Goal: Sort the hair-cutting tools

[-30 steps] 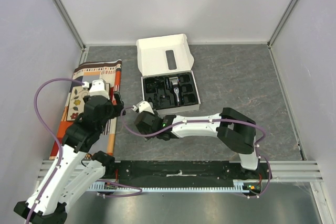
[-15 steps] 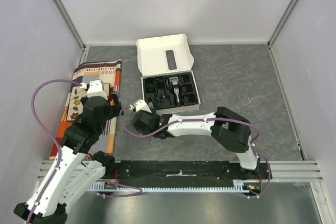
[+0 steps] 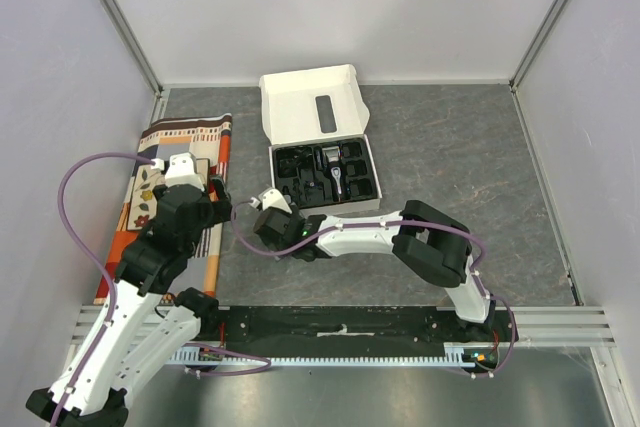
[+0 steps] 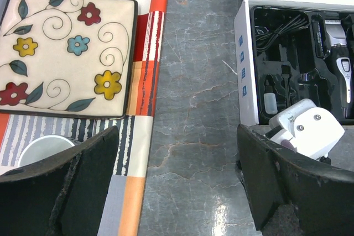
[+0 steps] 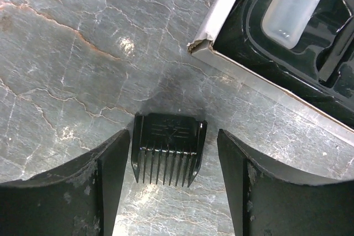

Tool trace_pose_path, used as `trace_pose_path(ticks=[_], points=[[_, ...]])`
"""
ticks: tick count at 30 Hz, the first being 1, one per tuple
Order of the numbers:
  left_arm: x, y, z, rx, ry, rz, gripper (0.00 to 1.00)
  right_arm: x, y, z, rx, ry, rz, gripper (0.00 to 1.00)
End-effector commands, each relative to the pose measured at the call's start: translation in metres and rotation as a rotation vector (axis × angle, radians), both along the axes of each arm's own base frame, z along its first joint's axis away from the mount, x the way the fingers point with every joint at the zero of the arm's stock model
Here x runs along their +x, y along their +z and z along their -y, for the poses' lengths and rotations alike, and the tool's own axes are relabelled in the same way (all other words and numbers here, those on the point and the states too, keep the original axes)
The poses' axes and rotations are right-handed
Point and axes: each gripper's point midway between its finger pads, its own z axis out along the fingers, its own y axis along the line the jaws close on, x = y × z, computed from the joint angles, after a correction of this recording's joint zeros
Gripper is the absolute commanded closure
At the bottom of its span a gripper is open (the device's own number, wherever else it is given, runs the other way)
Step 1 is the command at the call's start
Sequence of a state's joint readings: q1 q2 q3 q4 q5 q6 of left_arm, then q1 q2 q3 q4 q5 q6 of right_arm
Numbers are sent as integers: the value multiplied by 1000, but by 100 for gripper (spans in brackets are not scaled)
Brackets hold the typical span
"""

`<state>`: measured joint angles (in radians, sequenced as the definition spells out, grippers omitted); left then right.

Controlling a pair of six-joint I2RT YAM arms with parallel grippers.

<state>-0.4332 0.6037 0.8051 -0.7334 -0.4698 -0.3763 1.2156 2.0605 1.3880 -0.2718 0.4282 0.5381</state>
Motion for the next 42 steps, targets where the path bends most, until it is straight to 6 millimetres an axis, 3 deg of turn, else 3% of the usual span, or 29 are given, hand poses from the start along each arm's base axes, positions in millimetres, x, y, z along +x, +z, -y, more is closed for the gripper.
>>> trace_pose_path(ticks=[1,12,18,23,34,42], points=[[4,21,6,-64,1,68,7,-2,-19,6,-20,-1,-32,29],[4,21,5,-61,3,68,7,-17,-34,11,-19,13,-107,47],[5,22,5,-59,3,70,7,-15,-24,15,-6,-7,-91,52],[4,21,4,-57,6,69,7,-15,12,15,40,-9,-61,52],[4,21,5,-60,2,68,7,-2,83,54,66,-106,58,51],[5,19,7,-61,-5,62,7,60,108,71,105,-284,94,53]])
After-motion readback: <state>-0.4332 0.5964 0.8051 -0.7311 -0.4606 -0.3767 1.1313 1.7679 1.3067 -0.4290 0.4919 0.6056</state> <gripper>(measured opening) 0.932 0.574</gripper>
